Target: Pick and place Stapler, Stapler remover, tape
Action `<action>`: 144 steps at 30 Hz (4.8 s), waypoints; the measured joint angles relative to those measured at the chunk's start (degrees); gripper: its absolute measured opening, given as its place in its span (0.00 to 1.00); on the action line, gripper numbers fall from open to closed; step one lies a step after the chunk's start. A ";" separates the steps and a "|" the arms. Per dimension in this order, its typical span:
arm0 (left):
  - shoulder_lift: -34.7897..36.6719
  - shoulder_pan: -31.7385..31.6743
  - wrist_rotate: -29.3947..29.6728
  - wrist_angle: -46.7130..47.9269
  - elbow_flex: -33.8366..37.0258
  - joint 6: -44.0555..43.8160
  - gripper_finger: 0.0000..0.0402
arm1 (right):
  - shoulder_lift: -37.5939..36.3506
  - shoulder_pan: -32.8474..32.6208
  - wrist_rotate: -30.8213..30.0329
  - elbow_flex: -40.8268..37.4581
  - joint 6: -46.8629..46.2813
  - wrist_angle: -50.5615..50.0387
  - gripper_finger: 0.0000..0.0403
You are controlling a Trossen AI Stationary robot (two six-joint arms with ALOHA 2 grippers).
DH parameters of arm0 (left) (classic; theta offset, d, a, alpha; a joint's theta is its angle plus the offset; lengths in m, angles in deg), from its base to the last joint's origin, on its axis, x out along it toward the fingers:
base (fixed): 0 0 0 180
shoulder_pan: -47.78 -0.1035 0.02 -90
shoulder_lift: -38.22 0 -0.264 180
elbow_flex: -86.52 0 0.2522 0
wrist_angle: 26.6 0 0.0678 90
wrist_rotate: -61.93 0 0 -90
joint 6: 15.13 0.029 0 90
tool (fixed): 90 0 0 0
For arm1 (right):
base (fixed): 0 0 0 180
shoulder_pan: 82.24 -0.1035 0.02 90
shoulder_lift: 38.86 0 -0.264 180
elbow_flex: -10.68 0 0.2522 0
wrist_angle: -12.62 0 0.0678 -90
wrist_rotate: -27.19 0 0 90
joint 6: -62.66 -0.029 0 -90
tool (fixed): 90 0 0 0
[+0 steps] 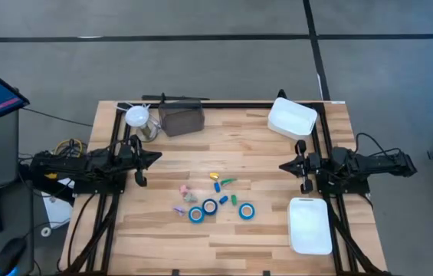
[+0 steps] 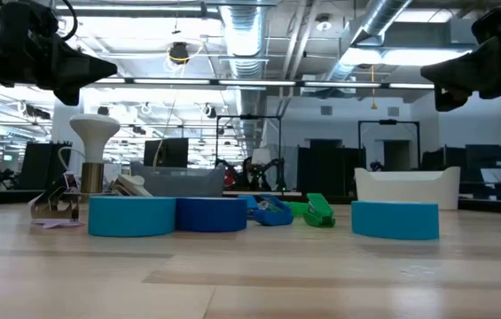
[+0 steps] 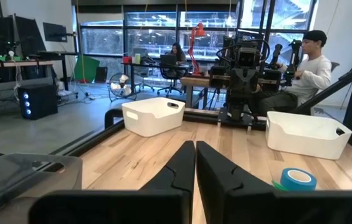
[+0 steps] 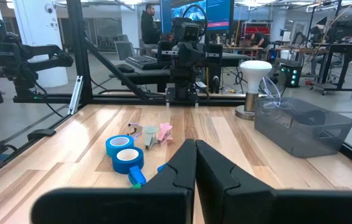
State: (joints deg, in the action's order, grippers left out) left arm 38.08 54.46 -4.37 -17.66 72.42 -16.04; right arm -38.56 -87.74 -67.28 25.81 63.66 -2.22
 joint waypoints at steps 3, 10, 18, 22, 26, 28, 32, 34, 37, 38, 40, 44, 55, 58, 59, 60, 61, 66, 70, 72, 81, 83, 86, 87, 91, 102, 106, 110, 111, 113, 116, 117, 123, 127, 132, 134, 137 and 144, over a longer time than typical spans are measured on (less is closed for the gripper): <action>-0.01 0.01 0.01 -0.05 0.00 0.00 0.02 | 0.00 0.00 0.01 0.00 0.00 0.00 0.00; -0.01 0.01 0.00 -0.09 0.00 0.00 0.02 | 0.01 0.00 0.01 0.00 0.00 0.04 0.00; -0.01 0.02 0.01 -0.21 0.00 0.01 0.02 | 0.01 0.00 0.00 0.00 0.00 0.17 0.00; 0.00 0.01 0.01 -0.32 0.00 0.01 0.02 | 0.00 0.00 -0.02 0.00 0.00 0.19 0.00; -0.02 0.02 0.02 -0.57 0.00 0.00 0.02 | 0.00 0.00 0.00 -0.02 0.00 0.26 0.00; -0.01 0.01 0.02 -0.61 0.00 0.00 0.02 | 0.00 0.00 0.00 -0.02 0.00 0.26 0.00; -0.01 0.02 0.02 -0.65 0.00 -1.98 0.02 | 0.01 0.00 0.00 -0.02 0.01 0.26 0.00; -0.01 0.02 0.02 -0.76 0.00 -2.05 0.02 | 0.00 0.00 -0.01 -0.02 0.01 0.26 0.00; -0.02 0.01 0.02 -0.88 0.00 -2.10 0.02 | 0.02 0.00 0.00 -0.02 0.00 0.24 0.00; -0.01 0.01 0.02 -0.90 0.00 -2.11 0.02 | 0.02 0.00 -0.01 -0.02 0.01 0.24 0.00; 0.00 0.01 0.02 -0.92 0.00 -2.12 0.02 | 0.01 0.00 -0.01 -0.02 0.00 0.24 0.00; -0.02 0.02 0.02 -1.18 0.00 -2.14 0.02 | 0.00 0.00 0.00 -0.02 0.00 0.26 0.00; 0.00 0.02 0.02 -1.77 0.00 -2.98 0.02 | 0.02 0.04 -0.07 -0.09 1.81 1.82 0.00; -0.02 0.00 0.04 -2.06 0.00 -1.05 0.02 | 0.02 0.07 -0.74 -0.09 1.97 2.42 0.00; -0.02 0.00 0.04 -2.38 0.00 -0.63 0.02 | 0.02 0.07 -1.28 -0.09 1.73 3.37 0.00; -0.02 0.00 0.04 -2.76 0.00 -0.13 0.02 | 0.02 0.07 -1.56 -0.09 1.18 4.45 0.00; -0.02 0.00 0.07 -3.04 0.00 0.73 0.02 | 0.00 0.07 -1.58 -0.09 0.72 5.35 0.00; -0.02 0.00 0.09 -3.32 0.00 3.77 0.02 | 0.02 0.12 -1.66 -0.09 2.03 7.19 0.00; -0.02 0.00 0.09 -3.50 0.00 3.57 0.02 | 0.02 0.43 -3.52 -0.09 2.27 7.62 0.00; -0.02 0.00 0.09 -3.52 0.00 3.14 0.02 | 0.02 0.40 -4.27 -0.09 0.72 7.46 0.00; -3.00 0.00 -1.34 -4.38 -1.05 3.56 0.02 | 0.04 0.37 -4.96 -0.07 0.33 5.52 0.00; -5.73 0.00 -1.34 -4.73 -3.21 4.33 0.02 | 0.07 0.37 -7.08 -0.07 0.64 5.33 0.00; -11.79 0.00 -1.33 -4.76 -7.44 7.48 0.02 | 0.07 0.37 -10.38 -0.04 0.50 5.35 0.00; -14.31 0.02 -1.23 -4.66 -8.87 8.65 0.02 | 0.07 0.37 -10.71 -0.03 0.50 5.34 0.00; -26.04 0.01 0.39 -4.38 -14.08 10.05 0.02 | 0.57 0.37 -11.12 2.08 -0.06 2.87 0.00; -47.29 0.00 0.85 -4.49 -22.95 9.85 0.02 | 19.26 0.28 -15.15 20.78 -8.37 -22.28 0.00; -47.23 0.01 0.90 -5.26 -23.15 9.79 0.02 | 30.65 0.07 -12.38 27.16 -9.82 -28.26 0.00; -45.56 0.00 0.94 -5.53 -23.23 9.64 0.02 | 41.46 -0.91 -4.14 31.44 -8.87 -29.81 0.00; -45.06 0.00 0.92 -5.61 -23.23 9.64 0.02 | 44.15 -1.24 -2.16 32.24 -9.52 -29.57 0.00; -44.19 0.00 0.93 -5.77 -23.23 9.64 0.02 | 48.71 -2.23 1.46 33.25 -10.56 -30.20 0.00; -43.00 0.00 0.92 -5.72 -23.23 9.64 0.02 | 54.63 -4.23 3.81 35.02 -11.56 -27.88 0.00; -42.84 0.02 0.92 -5.90 -23.23 9.62 0.02 | 56.24 -4.80 4.41 35.25 -11.60 -27.75 0.00; -41.54 0.00 0.90 -5.51 -23.17 9.66 0.02 | 64.20 -7.47 4.61 36.98 -13.29 -21.65 0.00; -40.09 0.00 0.92 -5.53 -23.15 9.64 0.02 | 67.91 -7.58 4.49 38.35 -19.61 -19.10 0.00; -39.17 0.00 0.90 -6.05 -23.15 9.64 0.02 | 73.18 -7.06 4.48 40.40 -23.98 -22.11 0.04; -39.01 0.00 0.92 -5.99 -23.15 9.64 0.02 | 74.82 -7.06 4.48 40.85 -24.04 -22.99 0.09; -38.64 0.00 0.92 -6.18 -23.17 9.66 0.02 | 77.65 -6.42 4.44 41.33 -25.45 -22.93 0.17; -38.60 0.00 0.91 -5.91 -23.17 9.66 0.02 | 85.03 -6.02 9.71 44.79 -31.10 -22.12 0.36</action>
State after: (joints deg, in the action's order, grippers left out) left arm -0.52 54.46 -3.46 -23.57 49.26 -6.38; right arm 46.47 -93.76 -57.58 70.60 32.56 -24.34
